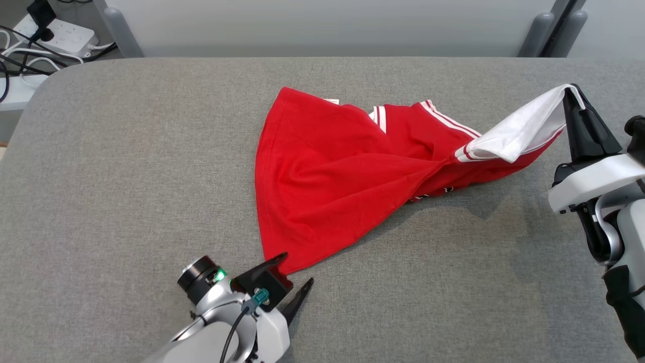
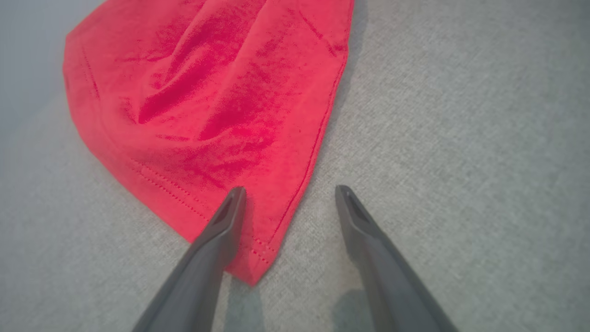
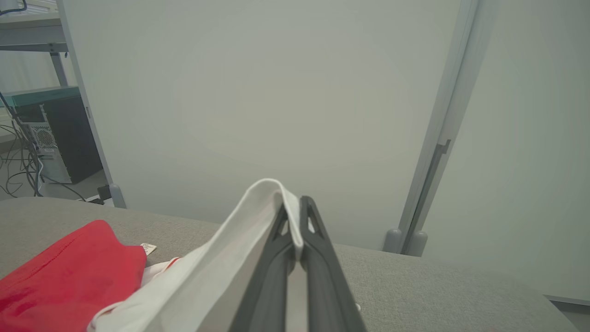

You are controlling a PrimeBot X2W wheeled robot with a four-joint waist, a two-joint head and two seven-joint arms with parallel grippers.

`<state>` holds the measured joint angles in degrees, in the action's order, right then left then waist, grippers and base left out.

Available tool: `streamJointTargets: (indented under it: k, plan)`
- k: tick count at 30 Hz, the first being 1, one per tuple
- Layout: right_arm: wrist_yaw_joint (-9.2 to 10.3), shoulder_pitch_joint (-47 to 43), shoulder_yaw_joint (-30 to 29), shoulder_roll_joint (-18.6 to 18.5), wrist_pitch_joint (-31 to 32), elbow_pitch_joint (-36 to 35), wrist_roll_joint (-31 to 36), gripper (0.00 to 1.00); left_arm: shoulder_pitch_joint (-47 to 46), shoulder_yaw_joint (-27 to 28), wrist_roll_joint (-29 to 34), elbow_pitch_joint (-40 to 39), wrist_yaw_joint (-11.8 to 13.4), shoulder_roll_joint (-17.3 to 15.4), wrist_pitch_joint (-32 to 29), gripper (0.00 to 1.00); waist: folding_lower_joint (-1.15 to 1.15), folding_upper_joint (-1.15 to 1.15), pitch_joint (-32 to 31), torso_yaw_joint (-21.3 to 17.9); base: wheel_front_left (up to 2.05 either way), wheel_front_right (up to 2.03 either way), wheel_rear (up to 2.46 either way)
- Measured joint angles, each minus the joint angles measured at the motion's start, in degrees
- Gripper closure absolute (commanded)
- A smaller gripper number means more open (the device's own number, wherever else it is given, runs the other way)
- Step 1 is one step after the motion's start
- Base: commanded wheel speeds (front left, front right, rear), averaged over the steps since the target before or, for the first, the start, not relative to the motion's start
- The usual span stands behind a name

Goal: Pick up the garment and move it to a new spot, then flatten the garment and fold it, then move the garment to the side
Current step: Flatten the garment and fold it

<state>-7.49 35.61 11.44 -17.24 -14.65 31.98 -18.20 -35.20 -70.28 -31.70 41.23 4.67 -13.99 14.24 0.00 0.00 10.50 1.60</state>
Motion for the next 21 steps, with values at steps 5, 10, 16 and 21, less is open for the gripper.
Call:
streamJointTargets:
  k: [5,10,16,21]
  plan:
    - [0.00,0.02,0.01,0.07,0.00,0.08,0.00,1.00,1.48,0.60,0.47,1.60,0.55,-0.08,0.51,0.00,0.00,0.00,-0.14,-0.19,0.00,0.00,0.00]
    - [-0.01,0.06,0.01,0.07,0.00,0.07,0.00,1.00,1.62,1.46,1.04,2.45,0.94,0.09,0.60,0.00,0.00,0.00,-0.09,-0.48,0.00,0.00,0.00]
    - [0.00,0.14,0.04,0.13,0.00,0.08,-0.01,1.00,1.62,2.05,1.44,4.20,0.21,0.44,1.04,0.78,0.00,0.00,-0.04,-0.81,0.00,0.00,0.00]
    - [0.00,0.14,0.03,0.18,0.00,0.11,-0.03,1.00,1.60,2.19,1.53,5.70,-0.85,0.58,1.15,1.00,0.00,0.00,-0.23,-0.83,0.00,0.00,0.00]
